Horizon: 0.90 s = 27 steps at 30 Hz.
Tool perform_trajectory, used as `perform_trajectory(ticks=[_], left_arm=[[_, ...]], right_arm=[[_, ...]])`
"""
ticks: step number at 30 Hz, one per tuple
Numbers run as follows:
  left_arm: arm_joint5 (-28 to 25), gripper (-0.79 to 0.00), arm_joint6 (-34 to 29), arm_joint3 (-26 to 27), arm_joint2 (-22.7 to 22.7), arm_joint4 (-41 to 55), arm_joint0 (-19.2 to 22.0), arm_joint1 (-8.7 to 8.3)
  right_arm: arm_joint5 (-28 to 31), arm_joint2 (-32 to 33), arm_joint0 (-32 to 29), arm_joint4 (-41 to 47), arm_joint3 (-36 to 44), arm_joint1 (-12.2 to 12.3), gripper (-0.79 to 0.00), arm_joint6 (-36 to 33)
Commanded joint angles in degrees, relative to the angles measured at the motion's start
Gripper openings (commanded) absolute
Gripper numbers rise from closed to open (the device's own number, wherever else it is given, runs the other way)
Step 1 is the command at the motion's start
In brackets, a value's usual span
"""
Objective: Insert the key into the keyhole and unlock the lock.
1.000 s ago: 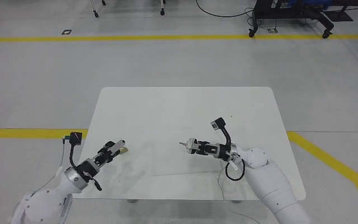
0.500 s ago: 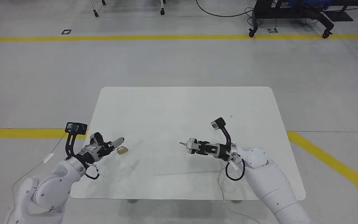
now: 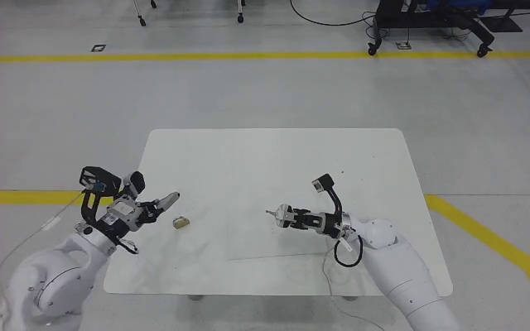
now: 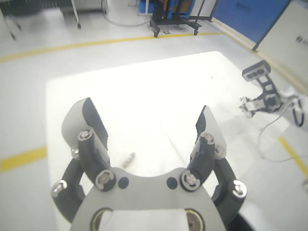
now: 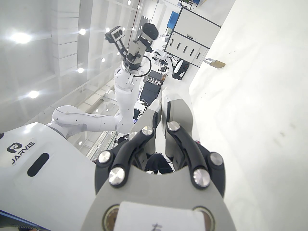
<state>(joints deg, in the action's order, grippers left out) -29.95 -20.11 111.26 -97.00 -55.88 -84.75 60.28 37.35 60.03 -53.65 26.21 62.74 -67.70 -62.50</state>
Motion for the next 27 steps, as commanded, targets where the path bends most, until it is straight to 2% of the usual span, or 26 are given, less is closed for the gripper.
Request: perform_trajectory(ticks=[1,2,3,5,8,14,16,18,21,22,24,25,27], left_arm=[[-17.90,0.000,2.18,-2.50,-0.80,-9.10,0.86,-0.93],[-24.58,0.000,2.80,-4.91,-1.42,-8.42,1.75,-1.38],[-28.06,0.000,2.36,-6.70,-1.86,-9.90,3.09,-1.83],[-28.06,0.000,1.85,-9.73,0.58,-14.71,5.27,-2.67],[-28.06,0.000,3.32,-14.39,5.47,-15.84,8.97,-3.76],[-28.06,-0.022,4.96,-16.51,15.74,-28.22,13.27,-6.93],[-28.06,-0.108,6.32,-18.24,17.75,-31.95,14.92,-7.74],[-28.06,-0.151,7.80,-19.68,19.04,-35.37,16.38,-8.39],[-28.06,-0.175,10.36,-22.63,19.41,-36.77,17.56,-9.08],[-28.06,-0.274,10.53,-23.55,19.30,-36.83,17.89,-9.22],[-27.99,-0.403,10.82,-26.03,18.69,-34.37,18.41,-9.24],[-28.02,-0.446,10.51,-26.65,18.61,-33.46,18.64,-9.21],[-27.93,-0.459,8.72,-27.88,18.77,-31.30,19.29,-9.08]], right_arm=[[0.00,0.00,0.00,0.00,0.00,0.00,-0.785,0.00],[0.00,0.00,0.00,0.00,0.00,0.00,-0.785,0.00],[0.00,0.00,0.00,0.00,0.00,0.00,-0.785,0.00],[0.00,0.00,0.00,0.00,0.00,0.00,-0.785,0.00],[0.00,0.00,0.00,0.00,0.00,0.00,-0.785,0.00],[0.00,0.00,0.00,0.00,0.00,0.00,-0.785,0.00],[0.00,0.00,0.00,0.00,0.00,0.00,-0.785,0.00],[0.00,0.00,0.00,0.00,0.00,0.00,-0.785,0.00],[0.00,0.00,0.00,0.00,0.00,0.00,-0.785,0.00],[0.00,0.00,0.00,0.00,0.00,0.00,-0.785,0.00],[0.00,0.00,0.00,0.00,0.00,0.00,-0.785,0.00],[0.00,0.00,0.00,0.00,0.00,0.00,-0.785,0.00],[0.00,0.00,0.00,0.00,0.00,0.00,-0.785,0.00]])
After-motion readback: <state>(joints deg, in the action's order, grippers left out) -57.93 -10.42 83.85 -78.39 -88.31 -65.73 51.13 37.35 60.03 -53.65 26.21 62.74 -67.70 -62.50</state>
